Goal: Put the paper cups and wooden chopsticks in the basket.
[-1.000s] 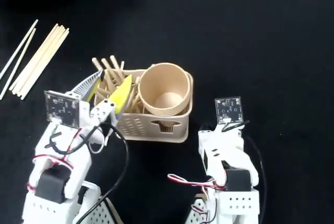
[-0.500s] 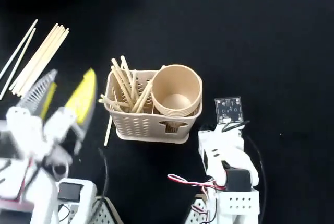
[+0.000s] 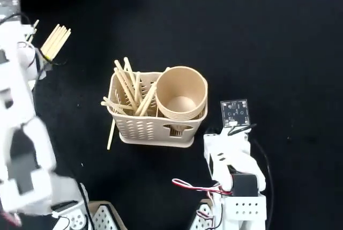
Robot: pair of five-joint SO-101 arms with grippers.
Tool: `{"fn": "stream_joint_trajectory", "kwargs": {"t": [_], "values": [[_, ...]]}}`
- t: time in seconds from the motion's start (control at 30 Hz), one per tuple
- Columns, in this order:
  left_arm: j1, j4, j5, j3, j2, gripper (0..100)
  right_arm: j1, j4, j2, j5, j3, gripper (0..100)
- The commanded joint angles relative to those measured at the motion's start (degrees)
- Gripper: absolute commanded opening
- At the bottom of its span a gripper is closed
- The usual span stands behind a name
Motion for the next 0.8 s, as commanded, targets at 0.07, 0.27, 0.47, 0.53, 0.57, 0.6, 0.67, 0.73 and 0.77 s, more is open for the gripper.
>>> {"fn": "stream_joint_trajectory", "kwargs": {"t": [0.07,0.27,0.47,0.53,0.57,0.6,0.67,0.73,0.77], "values": [[-0.75,7.74,-3.87,-25.10,20.48,23,-0.88,0.26,-3.12,-0.09,-0.31,1.5],[-0.75,16.26,-2.64,-48.75,41.32,23,-0.79,0.35,-3.12,-0.09,-0.31,1.5],[-1.54,18.55,0.88,-70.29,59.16,23,-0.79,0.35,-3.12,-0.09,-0.31,1.5],[-1.80,18.64,1.05,-75.82,63.74,23,-0.79,0.35,-3.12,-0.09,-0.31,1.5],[-1.98,19.16,1.05,-78.11,65.67,23,-0.79,0.35,-3.12,-0.09,-0.31,1.5],[-2.07,19.60,1.05,-79.96,67.43,23,-0.79,0.35,-3.12,-0.09,-0.31,1.5],[-2.15,20.31,1.05,-82.86,69.89,23,-0.79,0.35,-3.12,-0.09,-0.31,1.5],[-2.15,21.19,0.97,-83.82,71.38,23,-0.62,0.35,-3.12,-0.09,-0.31,1.5],[-2.15,21.36,0.97,-83.82,71.91,23,-0.62,0.35,-3.12,-0.09,-0.31,1.5]]}}
